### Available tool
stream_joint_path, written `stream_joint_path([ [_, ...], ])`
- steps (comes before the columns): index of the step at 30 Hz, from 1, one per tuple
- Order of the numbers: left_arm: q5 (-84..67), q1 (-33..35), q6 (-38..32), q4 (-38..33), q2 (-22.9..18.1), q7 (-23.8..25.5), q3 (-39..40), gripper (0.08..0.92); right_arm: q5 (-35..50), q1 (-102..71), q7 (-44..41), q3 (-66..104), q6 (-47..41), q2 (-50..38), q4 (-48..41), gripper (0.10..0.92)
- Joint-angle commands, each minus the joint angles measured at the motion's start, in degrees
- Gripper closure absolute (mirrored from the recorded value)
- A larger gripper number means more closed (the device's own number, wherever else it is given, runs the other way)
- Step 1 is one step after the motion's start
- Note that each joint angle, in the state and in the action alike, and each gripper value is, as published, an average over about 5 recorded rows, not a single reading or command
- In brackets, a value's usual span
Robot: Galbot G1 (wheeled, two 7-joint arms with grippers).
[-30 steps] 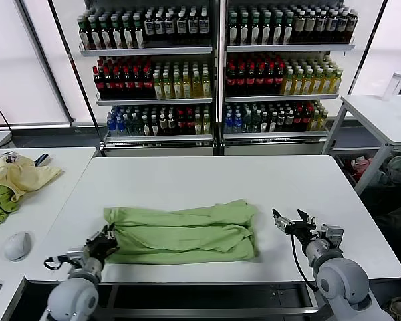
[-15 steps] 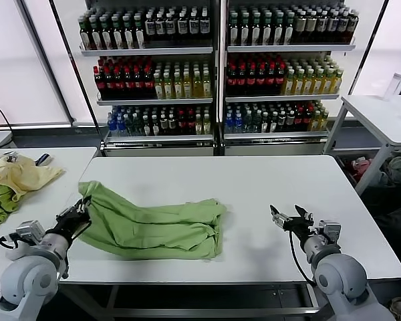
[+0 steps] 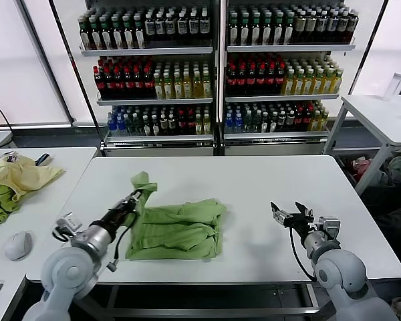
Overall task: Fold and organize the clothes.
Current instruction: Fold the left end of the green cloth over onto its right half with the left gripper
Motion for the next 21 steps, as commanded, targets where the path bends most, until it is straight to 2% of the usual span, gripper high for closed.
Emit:
stream_joint_path([
  [1,0.5,-8.5,0.7,6.7,-6.8,-2.4,16.0,0.861,0.2,0.4,-0.1,0.1,0.0,-0.2,-0.5,0.203],
  [6,4.6,-9.7,1.5,9.2,-7.5,-2.3,19.1,0.861,0.4,0.6,-0.1,0.3,0.0,-0.5,-0.6,0.203],
  [10,8.9,-9.0,2.4,8.1,-6.7,-0.3,20.1,0.848,0.4,0.8,-0.1,0.1,0.0,-0.5,-0.7,0.203],
  [13,13.6,-8.2,2.5,6.4,-5.8,1.9,20.9,0.787,0.3,1.0,-0.1,-0.2,0.0,-0.4,-0.8,0.203],
  [21,18.9,-5.5,2.0,3.5,-5.1,4.7,20.6,0.555,-0.1,1.3,0.0,-1.1,-0.1,0.2,-0.8,0.203],
])
